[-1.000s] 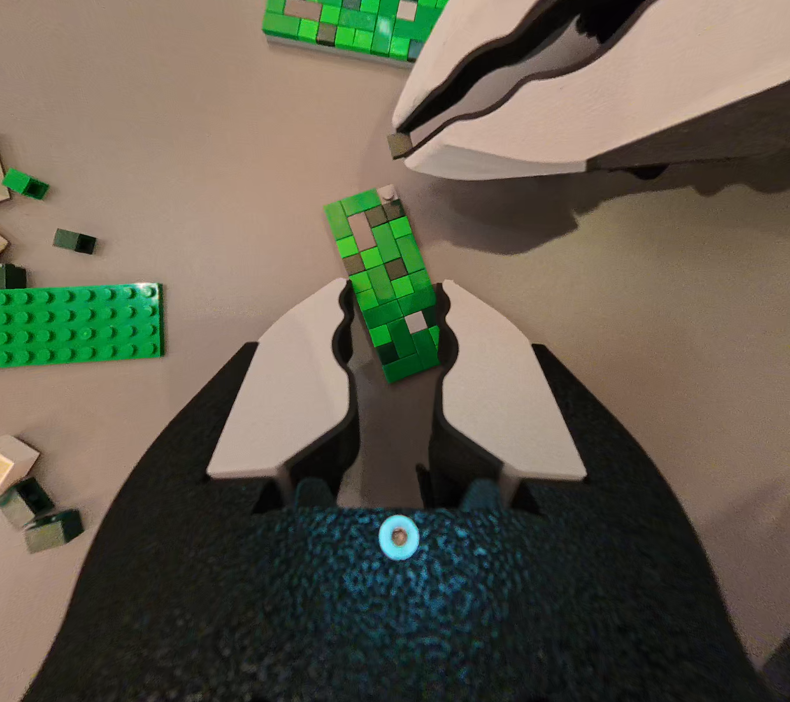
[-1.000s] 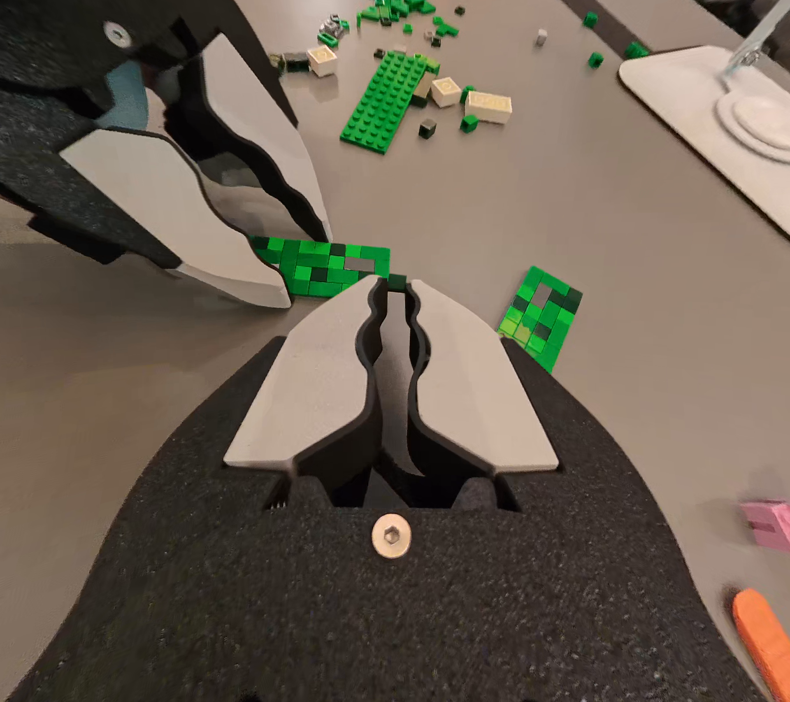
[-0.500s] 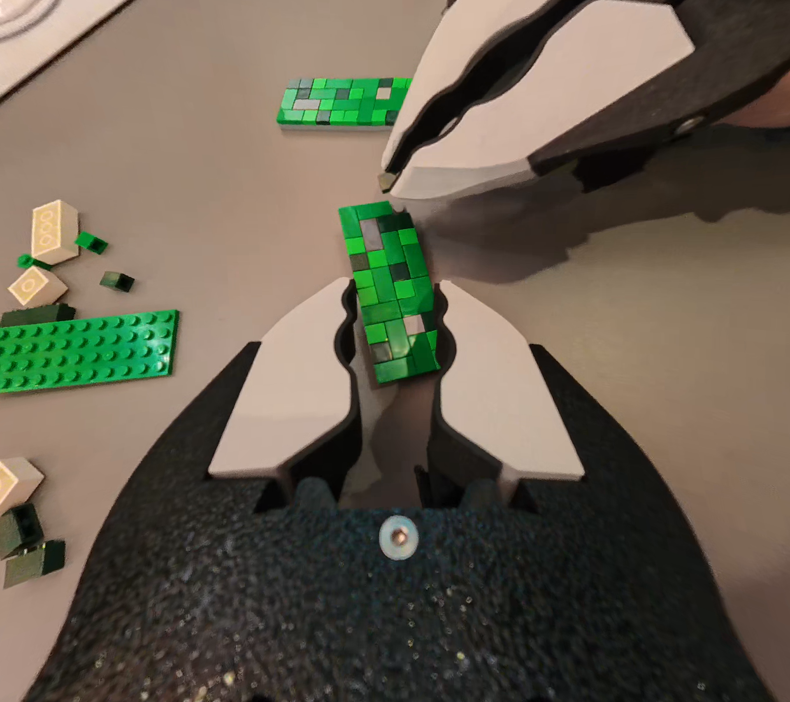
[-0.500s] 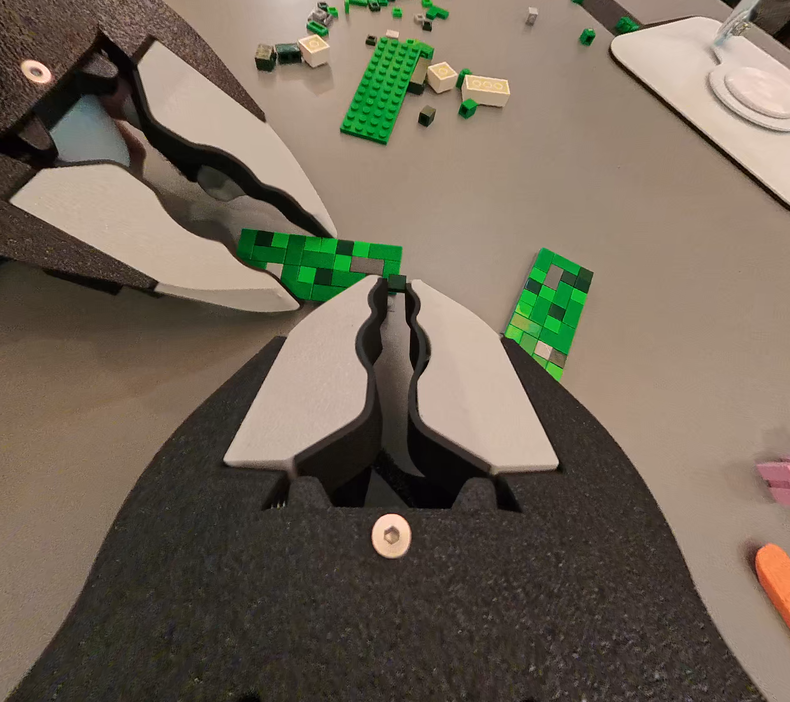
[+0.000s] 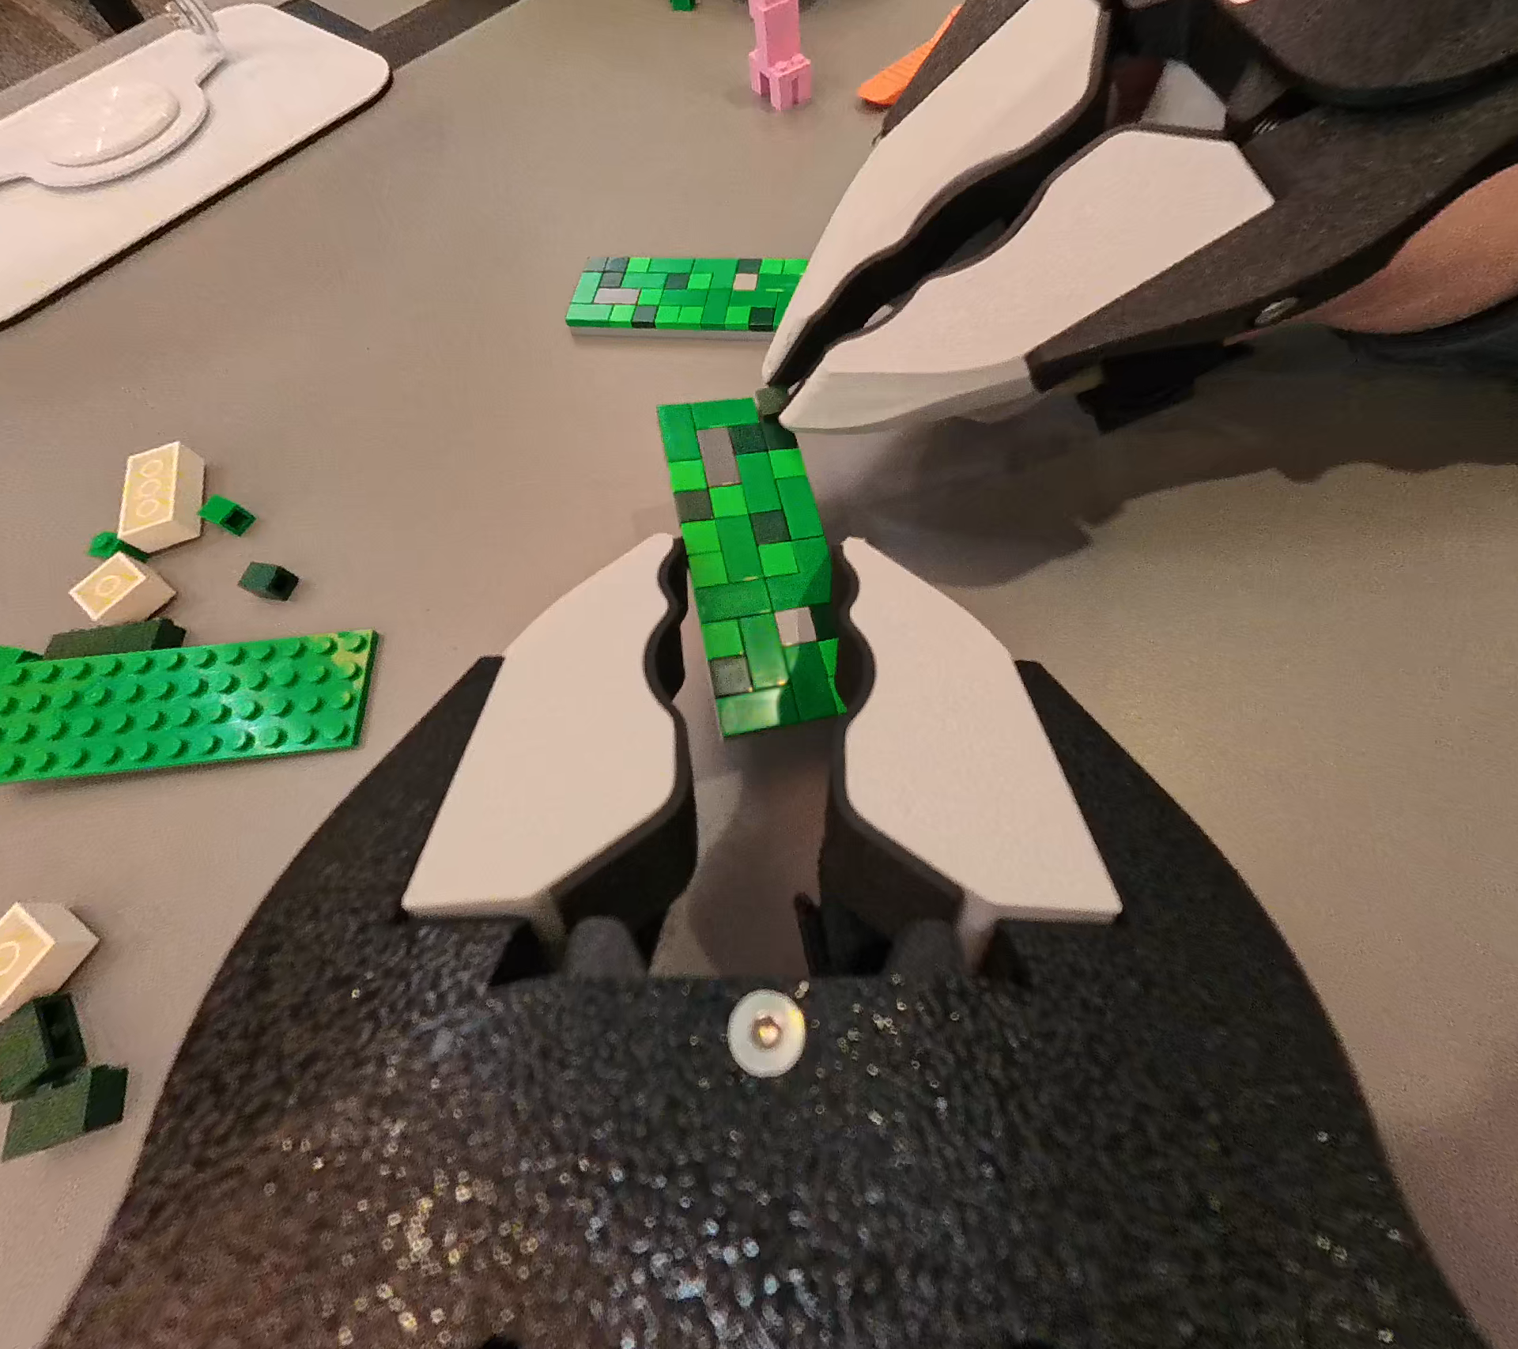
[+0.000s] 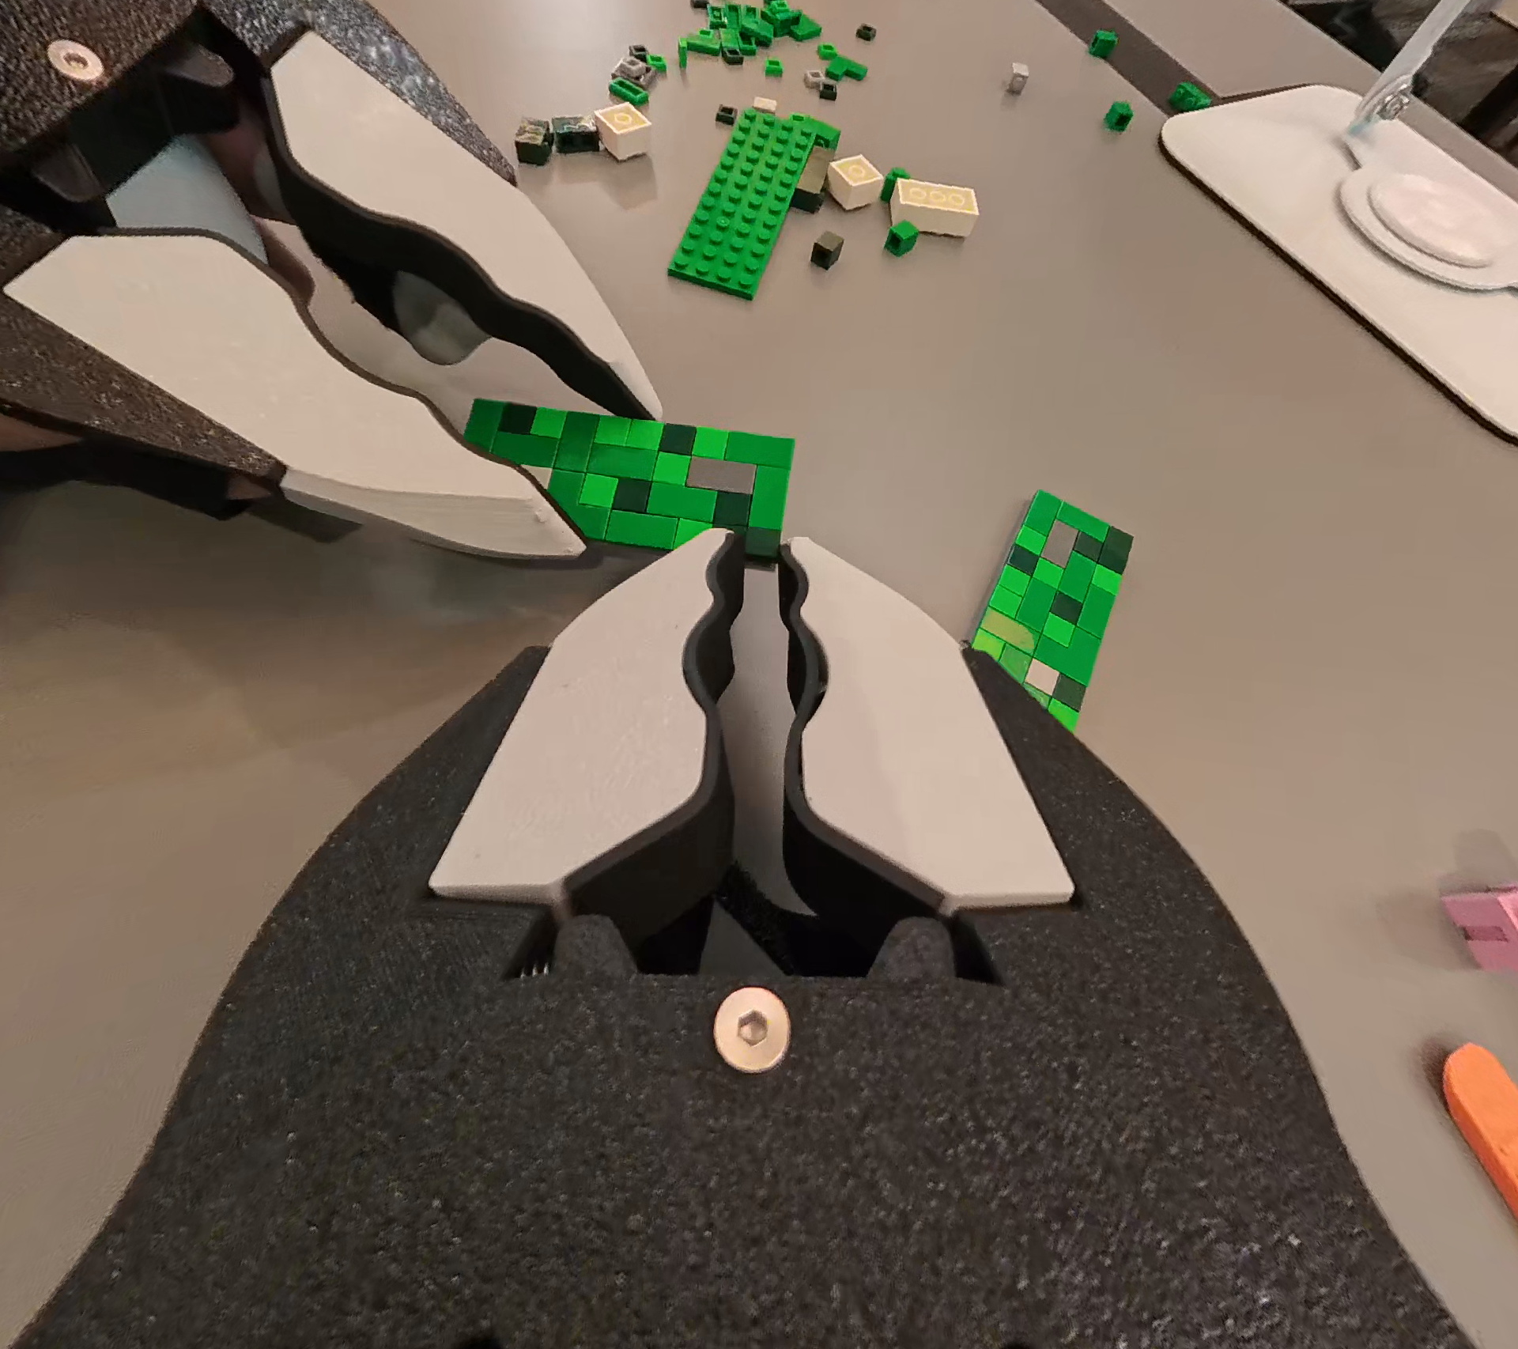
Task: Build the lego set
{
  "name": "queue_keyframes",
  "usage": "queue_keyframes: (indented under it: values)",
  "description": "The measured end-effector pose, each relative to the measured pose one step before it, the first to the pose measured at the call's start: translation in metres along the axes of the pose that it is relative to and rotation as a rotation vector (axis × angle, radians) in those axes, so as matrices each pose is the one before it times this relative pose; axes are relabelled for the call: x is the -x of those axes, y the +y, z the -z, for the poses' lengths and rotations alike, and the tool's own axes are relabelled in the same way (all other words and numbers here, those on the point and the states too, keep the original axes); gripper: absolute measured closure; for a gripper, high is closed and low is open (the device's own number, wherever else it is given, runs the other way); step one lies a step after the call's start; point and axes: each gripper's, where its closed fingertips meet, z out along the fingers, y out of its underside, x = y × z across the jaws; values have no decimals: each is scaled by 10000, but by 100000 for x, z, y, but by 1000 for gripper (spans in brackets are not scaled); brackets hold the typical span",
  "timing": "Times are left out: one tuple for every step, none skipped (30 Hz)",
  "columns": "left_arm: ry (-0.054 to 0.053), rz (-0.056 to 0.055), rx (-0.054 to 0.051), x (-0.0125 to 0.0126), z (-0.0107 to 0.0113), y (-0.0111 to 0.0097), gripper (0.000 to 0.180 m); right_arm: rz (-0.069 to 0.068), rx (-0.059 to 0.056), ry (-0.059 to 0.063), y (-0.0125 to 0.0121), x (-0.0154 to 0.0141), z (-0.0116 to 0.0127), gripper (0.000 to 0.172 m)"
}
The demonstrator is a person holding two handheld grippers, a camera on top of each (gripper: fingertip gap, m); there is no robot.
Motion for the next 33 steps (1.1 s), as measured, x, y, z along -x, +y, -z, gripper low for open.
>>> queue_keyframes:
  values:
    - [33, -12, -45, -44, 30, -48, 148, -63, 25, -43, 33, 13, -45, 164]
    - [9, 2, -42, -10, 47, -69, 148, -64, 8, -29, 11, 0, -13, 164]
    - [10, 21, -49, 10, 47, -49, 148, -69, -15, -25, -7, -13, 48, 164]
    - [25, 42, -33, 0, 43, -35, 148, -75, -12, -30, -18, 23, 31, 164]
    - [36, 48, -8, 9, -3, 0, 148, -52, -5, -42, -20, 20, 19, 164]
    - [23, 39, 16, 36, -21, 35, 148, -34, -6, -22, -23, -9, 17, 164]
    - [71, 54, 53, -42, -53, 39, 148, -6, -53, 17, -62, -55, 84, 164]
    - [229, 183, 213, -217, -111, 221, 148, -5, -33, 29, -70, -100, 76, 164]
    - [226, 261, 295, -127, -159, 393, 148, -27, 6, 23, -14, -100, 69, 164]
    - [164, 220, 247, -29, -142, 343, 147, -47, -8, 14, -2, -100, 47, 164]
    - [152, 176, 183, -26, -90, 249, 147, -55, -20, 23, 8, -103, 23, 164]
    - [75, 153, 152, -27, -7, 276, 147, -45, 1, 45, 11, -114, 23, 164]
    - [60, 177, 222, 9, -24, 397, 147, -16, 16, 35, 47, -110, 23, 164]
    - [144, 194, 322, -213, 77, 581, 146, 7, 28, 18, 52, -60, -18, 164]
    - [80, 191, 256, -288, 235, 562, 140, 6, 31, 25, 75, -45, -19, 164]
    - [-20, 155, 54, -307, 436, 367, 132, 6, 19, 4, 62, -25, -5, 164]
    - [-171, 112, 92, -161, 484, 389, 124, -2, -5, -10, 21, 7, -18, 164]
    - [-245, -27, 223, -72, 419, 505, 121, -13, -29, -35, -41, 38, 30, 164]
    - [-247, -114, 243, -60, 281, 453, 120, -19, -45, -59, -80, 101, 13, 164]
    - [-180, -141, 230, -147, 141, 293, 119, -15, -21, -85, -73, 143, -28, 164]
    - [-255, -184, 260, 17, -13, 174, 120, 9, 15, -67, -3, 122, -42, 164]
    - [-293, -207, 215, 188, -92, 2, 120, 58, 30, -41, 48, 107, -49, 164]
    - [-156, -159, 116, 78, -114, -194, 122, 108, 45, -69, 90, 164, -28, 164]
    - [-53, -42, 188, -5, -128, -150, 122, 114, 59, -77, 88, 161, 28, 164]
    - [63, 18, 218, -83, -153, -127, 124, 73, 62, -30, 52, 75, 52, 164]
    - [199, 65, 207, -238, -144, -92, 129, 76, 49, -134, 36, 210, 65, 164]
    - [30, 116, 163, 120, -18, -23, 136, 84, 63, -197, 47, 317, 12, 164]
    - [40, -56, 165, -70, -84, -87, 143, 116, 16, -118, 29, 191, 45, 164]
    - [65, -110, 160, -73, -35, -33, 146, 230, -45, -186, -48, 280, 153, 164]
    - [125, -152, 130, 136, 228, 186, 146, 416, 7, -359, 57, 492, 427, 164]
    - [205, -274, 14, -30, -12, -31, 147, 369, 38, -76, 34, 121, 260, 164]
    - [285, -427, -113, -80, 1, -29, 147, 376, -79, -158, -48, 162, 332, 164]
    - [312, -214, -165, -47, 58, 29, 147, 395, -194, -574, -158, 755, 400, 164]
